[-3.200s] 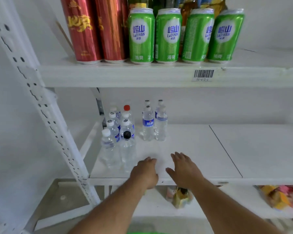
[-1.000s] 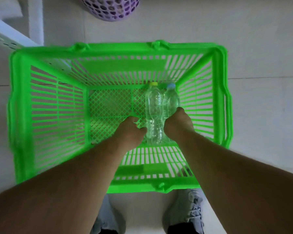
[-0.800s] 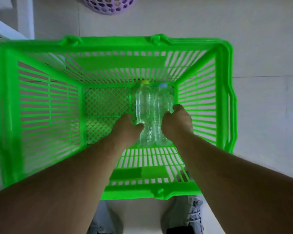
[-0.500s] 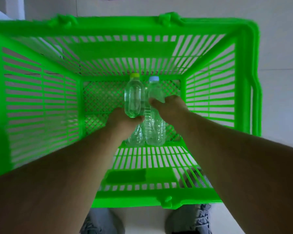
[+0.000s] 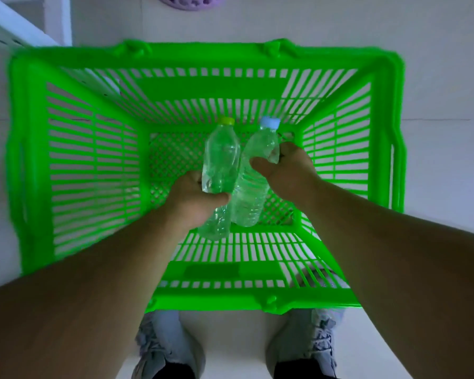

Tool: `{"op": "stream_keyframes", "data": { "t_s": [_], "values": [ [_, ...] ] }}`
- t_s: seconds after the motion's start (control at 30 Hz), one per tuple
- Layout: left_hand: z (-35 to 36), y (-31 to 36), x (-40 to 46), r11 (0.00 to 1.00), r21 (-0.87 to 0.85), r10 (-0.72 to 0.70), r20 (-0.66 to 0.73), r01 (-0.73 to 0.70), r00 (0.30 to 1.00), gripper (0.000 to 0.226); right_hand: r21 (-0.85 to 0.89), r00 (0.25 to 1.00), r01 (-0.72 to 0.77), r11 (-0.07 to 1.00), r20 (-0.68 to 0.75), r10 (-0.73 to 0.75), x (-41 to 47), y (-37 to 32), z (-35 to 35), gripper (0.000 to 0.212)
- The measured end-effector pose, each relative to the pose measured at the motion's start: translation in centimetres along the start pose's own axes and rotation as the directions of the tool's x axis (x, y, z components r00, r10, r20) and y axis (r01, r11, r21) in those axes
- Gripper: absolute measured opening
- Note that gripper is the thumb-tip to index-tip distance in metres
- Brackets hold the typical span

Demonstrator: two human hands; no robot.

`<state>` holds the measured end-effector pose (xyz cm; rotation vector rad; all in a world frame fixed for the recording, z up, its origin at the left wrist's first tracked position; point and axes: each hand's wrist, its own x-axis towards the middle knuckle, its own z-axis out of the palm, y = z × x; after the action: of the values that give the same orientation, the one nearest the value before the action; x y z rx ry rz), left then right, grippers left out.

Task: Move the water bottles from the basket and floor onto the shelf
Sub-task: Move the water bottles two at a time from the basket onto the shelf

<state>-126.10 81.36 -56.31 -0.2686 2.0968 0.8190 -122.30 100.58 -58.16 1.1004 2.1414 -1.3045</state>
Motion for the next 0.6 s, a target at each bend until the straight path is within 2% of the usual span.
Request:
{"op": "stream_keyframes", "data": {
  "t_s": [0.2,0.43,0.6],
  "values": [
    [-5.7,4.2,-9.2,0.986,-0.11,0.113,-0.089,-0.123,0.99,0.028,-0.05,0.98,0.18,0.982,-0.073,-0.184,-7.2,-7.8,-6.0,0.047],
    [-15.2,14.2,-25.3,0.93,-0.177,0.279,-0.226,-0.321,0.933,0.03,0.127,0.923,0.381,0.916,-0.119,-0.367,-22.4,-21.4,-18.1,0.025],
    [-22.6,20.7,-37.5,0.874,-0.187,0.391,-0.276,-0.449,0.878,0.034,0.18,0.861,0.504,0.845,-0.189,-0.473,-35.9,-30.9,-26.2,0.017]
  ]
}}
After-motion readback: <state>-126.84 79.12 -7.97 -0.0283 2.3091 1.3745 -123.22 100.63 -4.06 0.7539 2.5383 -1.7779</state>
